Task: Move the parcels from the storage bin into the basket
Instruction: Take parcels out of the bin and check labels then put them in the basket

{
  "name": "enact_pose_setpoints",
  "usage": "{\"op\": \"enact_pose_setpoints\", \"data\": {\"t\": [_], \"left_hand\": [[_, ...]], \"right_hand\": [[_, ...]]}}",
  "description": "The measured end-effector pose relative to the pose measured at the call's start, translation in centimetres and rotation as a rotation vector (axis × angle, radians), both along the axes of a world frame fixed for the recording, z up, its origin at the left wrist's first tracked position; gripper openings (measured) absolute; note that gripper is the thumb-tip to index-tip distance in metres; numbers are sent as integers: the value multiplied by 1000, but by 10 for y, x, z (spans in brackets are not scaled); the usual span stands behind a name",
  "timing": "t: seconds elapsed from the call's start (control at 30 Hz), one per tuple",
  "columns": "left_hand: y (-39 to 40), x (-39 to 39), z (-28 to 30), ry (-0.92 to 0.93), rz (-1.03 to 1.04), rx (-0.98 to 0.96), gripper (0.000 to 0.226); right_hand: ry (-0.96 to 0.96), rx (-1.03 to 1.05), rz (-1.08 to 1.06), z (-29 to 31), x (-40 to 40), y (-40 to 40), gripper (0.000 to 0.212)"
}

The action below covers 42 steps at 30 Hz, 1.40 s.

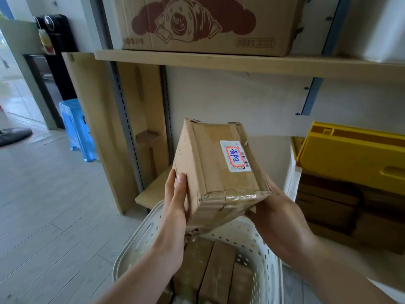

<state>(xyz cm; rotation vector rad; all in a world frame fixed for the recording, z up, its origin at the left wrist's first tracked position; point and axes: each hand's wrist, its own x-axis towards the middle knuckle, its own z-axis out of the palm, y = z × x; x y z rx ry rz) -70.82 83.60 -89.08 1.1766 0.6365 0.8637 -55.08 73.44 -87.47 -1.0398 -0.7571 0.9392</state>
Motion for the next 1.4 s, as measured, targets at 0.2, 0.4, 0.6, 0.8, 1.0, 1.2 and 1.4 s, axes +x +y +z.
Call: {"op": "enact_pose_setpoints", "data": {"t": [0.2,0.4,0.6,0.8,1.0,1.2,1.4], "left_hand": [[-3,9,-9,23,-4,49,52],[-1,11,-16,9,-91,121,51],[1,12,-22,-6,-109,174,88],[1,7,-7,-106,-153,60,55],[24,-15,5,-262,-351,-107,83],[33,-18,6,-236,-113,-117,34],[21,-8,9,-105,145,156,29]], "right_hand": [[-125,-123,55,-19,1,10,39],[-158,-255,143,-32,21,11,41],[-113,-210,184,-35,29,2,46],[-140,-168,182,-33,29,3,61],[-78,-235,19,-31,31,0,73],[-118,-103,-250,-15,33,-6,64],[-135,-11,-231,-3,24,-13,65]]}}
